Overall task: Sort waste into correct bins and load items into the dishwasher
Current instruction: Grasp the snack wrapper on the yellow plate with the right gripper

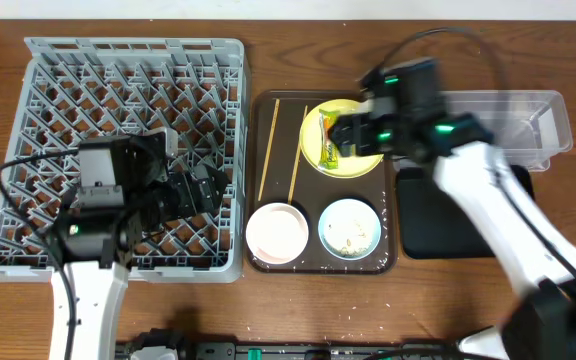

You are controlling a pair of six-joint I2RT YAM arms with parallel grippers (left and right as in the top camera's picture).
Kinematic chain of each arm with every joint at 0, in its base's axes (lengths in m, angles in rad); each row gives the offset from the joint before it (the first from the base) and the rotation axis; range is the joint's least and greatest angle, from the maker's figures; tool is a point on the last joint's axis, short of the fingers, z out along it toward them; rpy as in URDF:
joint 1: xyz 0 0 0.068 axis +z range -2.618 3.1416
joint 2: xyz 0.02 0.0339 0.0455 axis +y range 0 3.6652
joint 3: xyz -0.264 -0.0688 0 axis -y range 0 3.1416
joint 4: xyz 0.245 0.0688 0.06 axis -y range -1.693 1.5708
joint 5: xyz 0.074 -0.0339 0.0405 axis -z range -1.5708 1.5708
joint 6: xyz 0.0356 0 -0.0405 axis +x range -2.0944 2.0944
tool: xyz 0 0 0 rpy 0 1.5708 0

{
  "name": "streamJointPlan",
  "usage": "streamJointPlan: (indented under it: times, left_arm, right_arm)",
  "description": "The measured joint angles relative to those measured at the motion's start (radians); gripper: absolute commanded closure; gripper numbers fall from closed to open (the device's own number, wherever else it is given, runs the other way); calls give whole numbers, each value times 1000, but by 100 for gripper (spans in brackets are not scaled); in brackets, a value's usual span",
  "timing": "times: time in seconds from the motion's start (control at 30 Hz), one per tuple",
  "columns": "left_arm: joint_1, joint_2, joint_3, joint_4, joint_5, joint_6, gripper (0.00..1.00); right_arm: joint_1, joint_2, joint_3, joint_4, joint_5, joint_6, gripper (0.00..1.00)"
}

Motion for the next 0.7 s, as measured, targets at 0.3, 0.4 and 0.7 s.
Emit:
streamJointPlan:
  times: [0.3,0.4,0.7]
  left_arm:
    - [0,145,0,-3,3,0,7]
    - [0,172,0,-67,60,-3,8]
    - [-1,-75,65,-53,82,60,7]
  right_arm:
    - [118,354,0,222,314,156,82]
    - [114,402,8,246,351,214,99]
    - [12,197,6,110,287,236,99]
